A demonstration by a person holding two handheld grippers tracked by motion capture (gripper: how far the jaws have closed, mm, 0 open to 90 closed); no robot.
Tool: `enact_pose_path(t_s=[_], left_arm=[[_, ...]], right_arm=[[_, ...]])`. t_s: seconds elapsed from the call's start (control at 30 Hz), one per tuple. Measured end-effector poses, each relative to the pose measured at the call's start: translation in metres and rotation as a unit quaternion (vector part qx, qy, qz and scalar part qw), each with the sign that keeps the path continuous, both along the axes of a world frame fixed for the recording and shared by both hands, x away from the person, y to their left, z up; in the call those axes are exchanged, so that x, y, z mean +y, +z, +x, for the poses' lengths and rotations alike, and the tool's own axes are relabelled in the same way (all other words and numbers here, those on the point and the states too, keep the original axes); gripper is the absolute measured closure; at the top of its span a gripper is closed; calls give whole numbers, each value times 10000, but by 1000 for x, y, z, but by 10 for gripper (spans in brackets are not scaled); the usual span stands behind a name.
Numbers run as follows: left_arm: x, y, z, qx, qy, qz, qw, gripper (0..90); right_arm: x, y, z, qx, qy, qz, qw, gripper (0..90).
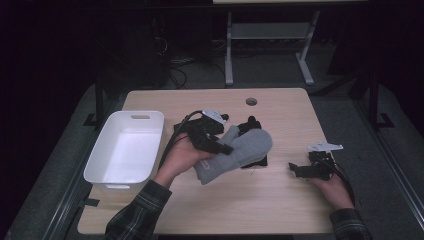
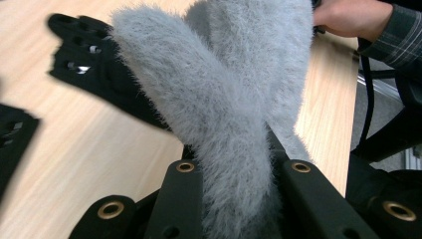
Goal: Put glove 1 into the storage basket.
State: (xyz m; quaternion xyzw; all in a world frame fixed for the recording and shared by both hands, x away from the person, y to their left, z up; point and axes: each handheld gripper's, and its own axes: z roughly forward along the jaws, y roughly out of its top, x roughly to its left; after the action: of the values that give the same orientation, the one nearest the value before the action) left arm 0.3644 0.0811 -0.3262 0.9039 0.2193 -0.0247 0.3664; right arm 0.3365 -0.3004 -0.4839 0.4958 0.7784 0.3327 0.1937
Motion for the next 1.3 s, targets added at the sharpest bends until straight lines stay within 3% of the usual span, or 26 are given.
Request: enact_pose_path(t_s=[0.37, 0.6, 0.87, 1.3], left_arm=[[47, 29, 4, -156, 459, -44, 9988, 773], [85, 45, 3, -232, 891, -70, 9957, 773], [127, 57, 3, -284, 1347, -125, 9904, 773], [194, 63, -4, -293, 2057, -234, 9779, 773]], right_arm=[[0, 0, 0, 0, -10, 8, 10000, 68], [0, 0, 0, 0, -15, 12, 10000, 67], [0, 0, 0, 1, -31, 12, 10000, 68], [0, 0, 0, 5, -44, 15, 10000, 68]])
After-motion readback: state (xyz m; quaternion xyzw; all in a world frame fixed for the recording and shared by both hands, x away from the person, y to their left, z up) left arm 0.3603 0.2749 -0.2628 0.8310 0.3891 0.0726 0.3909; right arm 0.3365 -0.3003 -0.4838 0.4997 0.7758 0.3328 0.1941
